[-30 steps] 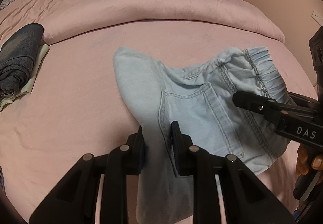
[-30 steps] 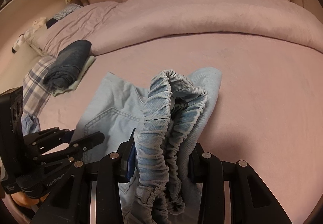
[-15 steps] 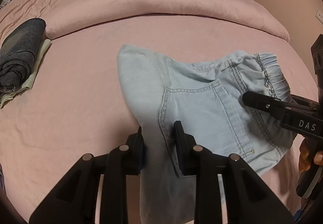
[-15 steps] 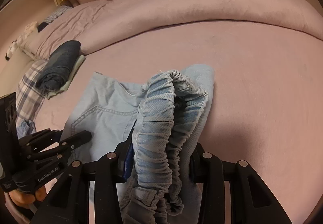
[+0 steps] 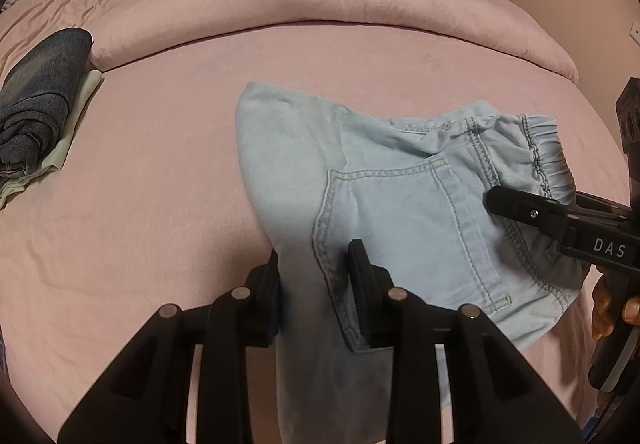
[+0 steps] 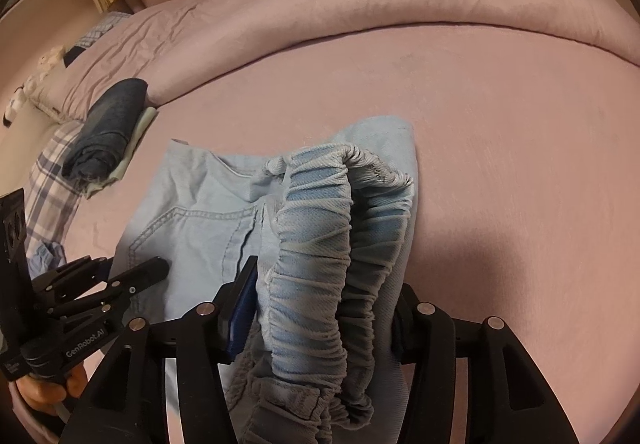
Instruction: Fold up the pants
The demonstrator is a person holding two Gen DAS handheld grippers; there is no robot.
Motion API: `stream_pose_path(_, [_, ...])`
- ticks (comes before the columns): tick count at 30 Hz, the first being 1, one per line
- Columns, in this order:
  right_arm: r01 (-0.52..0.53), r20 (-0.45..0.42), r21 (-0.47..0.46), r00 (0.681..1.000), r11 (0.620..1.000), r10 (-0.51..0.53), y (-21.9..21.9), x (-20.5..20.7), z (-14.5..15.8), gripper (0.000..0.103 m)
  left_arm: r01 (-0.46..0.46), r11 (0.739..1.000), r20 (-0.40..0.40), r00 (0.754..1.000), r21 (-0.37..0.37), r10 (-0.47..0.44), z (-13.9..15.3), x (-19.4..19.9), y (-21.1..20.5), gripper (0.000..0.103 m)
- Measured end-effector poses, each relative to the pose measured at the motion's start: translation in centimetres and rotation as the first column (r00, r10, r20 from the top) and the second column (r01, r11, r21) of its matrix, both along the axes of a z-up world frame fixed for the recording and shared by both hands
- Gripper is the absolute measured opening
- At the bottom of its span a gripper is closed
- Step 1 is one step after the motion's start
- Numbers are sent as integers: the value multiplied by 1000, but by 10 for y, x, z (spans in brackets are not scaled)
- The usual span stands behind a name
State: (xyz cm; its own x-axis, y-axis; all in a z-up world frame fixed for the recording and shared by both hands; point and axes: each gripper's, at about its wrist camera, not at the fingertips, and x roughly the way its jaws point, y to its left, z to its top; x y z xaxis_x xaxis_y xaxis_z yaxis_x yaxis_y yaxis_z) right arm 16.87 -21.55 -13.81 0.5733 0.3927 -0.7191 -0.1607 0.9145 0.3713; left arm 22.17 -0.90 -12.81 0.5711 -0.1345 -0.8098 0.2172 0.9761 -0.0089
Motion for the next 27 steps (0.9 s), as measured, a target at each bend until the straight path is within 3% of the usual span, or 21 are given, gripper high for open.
stream_pose_path(11, [11,-15,-13,1000,1000,-11,-1,4,-4,63,-4,1000,-4,1000,13,4,-4,2,1,39])
stream_pose_path(27, [29,-15,-62,999,998,-30,-1,6,-6,77,-35,998,2,999,43,35,-7,3,7,63])
